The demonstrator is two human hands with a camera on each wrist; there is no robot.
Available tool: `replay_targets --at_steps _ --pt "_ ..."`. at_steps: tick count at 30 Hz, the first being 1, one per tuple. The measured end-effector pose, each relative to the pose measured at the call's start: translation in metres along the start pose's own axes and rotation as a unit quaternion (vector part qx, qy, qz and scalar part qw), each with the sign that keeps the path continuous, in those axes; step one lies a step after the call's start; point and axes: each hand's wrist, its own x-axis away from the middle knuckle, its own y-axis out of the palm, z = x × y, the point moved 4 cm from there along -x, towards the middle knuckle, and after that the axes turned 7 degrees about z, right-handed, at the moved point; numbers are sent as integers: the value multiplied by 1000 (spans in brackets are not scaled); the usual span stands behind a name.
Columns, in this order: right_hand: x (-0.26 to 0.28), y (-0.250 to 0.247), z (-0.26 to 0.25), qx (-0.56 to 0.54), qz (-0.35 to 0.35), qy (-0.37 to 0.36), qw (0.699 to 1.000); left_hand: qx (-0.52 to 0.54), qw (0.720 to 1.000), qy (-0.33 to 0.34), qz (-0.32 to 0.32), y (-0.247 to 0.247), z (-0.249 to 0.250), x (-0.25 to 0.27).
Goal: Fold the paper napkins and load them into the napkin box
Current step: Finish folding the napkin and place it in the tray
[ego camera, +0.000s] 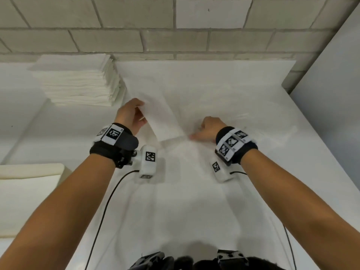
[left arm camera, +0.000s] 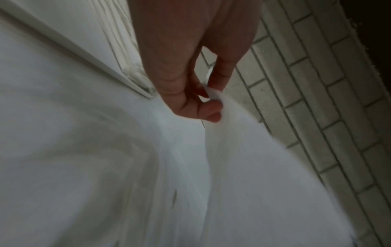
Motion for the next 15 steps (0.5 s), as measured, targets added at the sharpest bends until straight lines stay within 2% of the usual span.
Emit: replay_targets --at_steps 2,7,11,13,15 --pt "-3 10 -4 82 -15 -14 996 37 999 7 16 -9 3 -5" --pt "-4 5 -6 -4 -56 5 998 48 998 35 6 -16 12 -2" --pt "2 -17 -4 -177 -21 -3 984 3 997 71 18 -19 10 -3" --pt "12 -40 -7 -287 25 -10 958 4 995 90 33 -20 7 0" --pt "23 -67 -14 -372 77 -50 924 -13 993 109 32 -20 3 4"
